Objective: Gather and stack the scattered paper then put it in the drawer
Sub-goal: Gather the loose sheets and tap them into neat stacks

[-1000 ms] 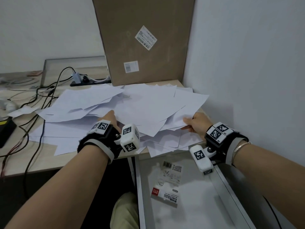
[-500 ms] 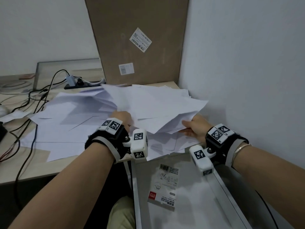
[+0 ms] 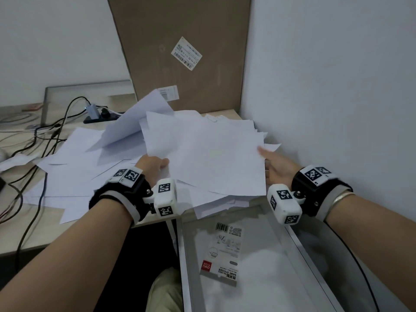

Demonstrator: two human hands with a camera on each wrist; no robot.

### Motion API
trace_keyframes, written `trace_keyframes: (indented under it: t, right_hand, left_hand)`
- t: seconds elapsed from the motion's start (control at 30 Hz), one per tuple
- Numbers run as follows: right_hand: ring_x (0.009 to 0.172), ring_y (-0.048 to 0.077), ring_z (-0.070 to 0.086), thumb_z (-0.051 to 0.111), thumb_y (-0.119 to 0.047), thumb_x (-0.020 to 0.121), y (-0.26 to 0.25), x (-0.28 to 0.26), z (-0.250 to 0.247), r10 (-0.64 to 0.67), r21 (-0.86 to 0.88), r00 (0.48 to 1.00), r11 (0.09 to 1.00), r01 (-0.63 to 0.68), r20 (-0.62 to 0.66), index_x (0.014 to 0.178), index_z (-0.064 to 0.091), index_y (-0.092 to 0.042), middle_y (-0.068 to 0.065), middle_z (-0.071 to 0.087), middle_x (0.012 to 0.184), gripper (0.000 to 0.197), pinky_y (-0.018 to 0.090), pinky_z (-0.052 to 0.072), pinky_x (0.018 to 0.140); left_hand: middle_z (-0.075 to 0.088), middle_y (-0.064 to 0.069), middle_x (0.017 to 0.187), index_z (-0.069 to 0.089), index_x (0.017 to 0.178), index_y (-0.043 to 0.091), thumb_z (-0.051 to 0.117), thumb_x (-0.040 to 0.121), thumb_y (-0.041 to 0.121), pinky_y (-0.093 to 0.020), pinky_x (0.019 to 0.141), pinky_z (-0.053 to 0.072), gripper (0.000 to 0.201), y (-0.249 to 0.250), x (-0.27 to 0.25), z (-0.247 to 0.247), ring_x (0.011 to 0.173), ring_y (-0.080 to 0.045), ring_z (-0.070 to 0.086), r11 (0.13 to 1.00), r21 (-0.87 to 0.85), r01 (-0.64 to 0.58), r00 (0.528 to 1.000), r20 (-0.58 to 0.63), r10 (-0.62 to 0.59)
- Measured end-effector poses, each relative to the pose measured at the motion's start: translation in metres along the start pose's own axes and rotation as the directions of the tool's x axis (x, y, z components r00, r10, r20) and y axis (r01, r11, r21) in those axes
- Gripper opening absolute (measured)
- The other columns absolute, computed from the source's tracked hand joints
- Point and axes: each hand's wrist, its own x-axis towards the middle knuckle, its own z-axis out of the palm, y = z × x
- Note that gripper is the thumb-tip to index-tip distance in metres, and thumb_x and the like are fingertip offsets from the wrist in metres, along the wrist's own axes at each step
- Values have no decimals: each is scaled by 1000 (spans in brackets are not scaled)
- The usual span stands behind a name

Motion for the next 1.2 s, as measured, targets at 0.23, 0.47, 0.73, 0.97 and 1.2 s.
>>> trace_keyframes:
  t: [0.23, 0.47, 0.73, 0.97, 1.2]
  right_hand:
    - [96, 24, 64, 40, 9, 96, 1, 4, -1, -60, -201, 991, 976, 84, 122, 126, 48, -18, 8, 61, 118, 42, 34, 58, 67]
    - [109, 38, 62, 54, 5, 87, 17, 28, -4, -73, -389, 997, 918, 72, 12, 126, 52, -4, 17, 64, 120, 40, 57, 46, 98]
    - [106, 37, 63, 59, 1, 89, 22, 37, 2, -35, -313, 997, 950, 10, -73, 133, 43, -3, 18, 61, 124, 47, 54, 51, 90]
    - [111, 37, 62, 59, -1, 90, 10, 31, -2, 30, -304, 999, 952, -37, -31, 126, 54, -5, 17, 64, 121, 36, 57, 49, 92]
    - [111, 34, 62, 52, 9, 91, 21, 42, -12, 56, -350, 998, 935, -52, 2, 123, 55, -7, 14, 64, 123, 36, 48, 55, 82]
  left_hand:
    - [62, -19, 108, 51, 129, -2, 54, 93, -2, -42, 74, 50, 36, 11, -7, -1, 94, -36, 59, 995, -83, -62, 986, 151, 74]
    - [59, -23, 117, 51, 128, -3, 48, 90, -11, -53, 96, 46, 39, 8, 1, 1, 100, -34, 57, 994, 92, -61, 998, 39, 58]
    - [59, -15, 90, 48, 123, 2, 41, 94, -13, -39, 66, 46, 34, -4, -14, -7, 75, -28, 56, 976, 205, 69, 978, 181, -107]
    - [75, -6, 78, 60, 103, 7, 56, 93, 19, -25, 43, 51, 15, 18, -6, -24, 57, -21, 69, 992, -80, 96, 987, 136, -84]
    - [71, -12, 79, 60, 120, 10, 58, 93, 29, -27, 49, 53, 34, 5, -8, 6, 56, -23, 67, 962, 98, 255, 912, 306, -273]
